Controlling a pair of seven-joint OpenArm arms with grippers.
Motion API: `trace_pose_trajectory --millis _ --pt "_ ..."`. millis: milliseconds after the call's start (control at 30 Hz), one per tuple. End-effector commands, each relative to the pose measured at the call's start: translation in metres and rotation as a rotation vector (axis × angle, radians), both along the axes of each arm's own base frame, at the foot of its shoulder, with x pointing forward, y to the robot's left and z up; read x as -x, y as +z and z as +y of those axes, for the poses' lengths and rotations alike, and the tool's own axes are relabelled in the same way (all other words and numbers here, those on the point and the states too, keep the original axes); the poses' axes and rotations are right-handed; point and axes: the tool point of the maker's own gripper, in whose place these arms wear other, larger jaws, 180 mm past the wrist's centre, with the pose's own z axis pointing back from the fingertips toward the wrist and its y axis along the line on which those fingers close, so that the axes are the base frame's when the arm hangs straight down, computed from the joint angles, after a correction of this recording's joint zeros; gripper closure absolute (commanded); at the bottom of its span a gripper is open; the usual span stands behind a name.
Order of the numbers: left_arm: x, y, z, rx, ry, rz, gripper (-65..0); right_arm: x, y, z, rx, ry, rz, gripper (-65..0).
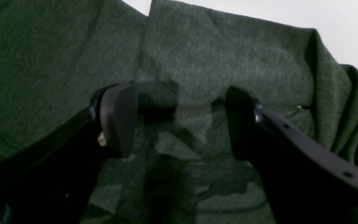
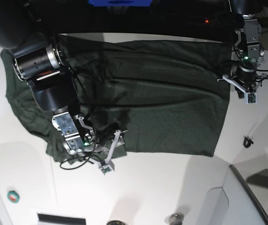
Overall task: Layout the t-shirt on the table in an organized manner, then fold the t-shirt properly
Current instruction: 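Move the right gripper to the shirt hem and grasp the fabric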
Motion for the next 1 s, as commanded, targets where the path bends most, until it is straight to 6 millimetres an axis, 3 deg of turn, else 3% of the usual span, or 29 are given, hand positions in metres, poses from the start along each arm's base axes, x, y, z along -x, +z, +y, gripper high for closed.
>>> trace_pose_trajectory --millis 0,333,467,667,733,867,900,967 --pt "-0.010 0.016 0.008 -0.029 -0.001 -0.052 0.0 -0.021 0.021 0.006 -0.019 -0.001 -0.064 -40.5" --pt "-0.010 0.015 0.008 -0.029 -0.001 -0.051 0.0 -0.015 0.014 0.017 -0.047 0.000 -0.064 -39.9" --pt "-0.010 0.015 0.008 -0.029 -0.002 -0.052 0.0 -0.015 0.014 0.017 -0.048 -0.003 -0.068 -30.6" --pt "-0.010 0.016 0.009 -0.031 -0.002 -0.052 0.0 -0.015 0.014 0.017 -0.049 -0.004 -0.068 -29.7" --pt "-0.010 0.016 0.009 -0.031 -0.002 -0.052 0.0 -0.015 0.014 0.017 -0.048 -0.003 -0.068 -24.6" --pt "-0.010 0.016 0.009 -0.031 -0.002 -0.052 0.0 -0.015 0.014 0.017 -0.048 -0.002 -0.066 -3.0" --pt "-0.010 0.016 0.009 -0.031 -0.002 -0.052 0.0 -0.015 0.014 0.017 -0.046 -0.003 -0.065 0.0" --pt "-0.010 0.016 0.009 -0.031 -0.002 -0.052 0.0 -0.015 0.014 0.016 -0.047 -0.004 -0.065 -0.9"
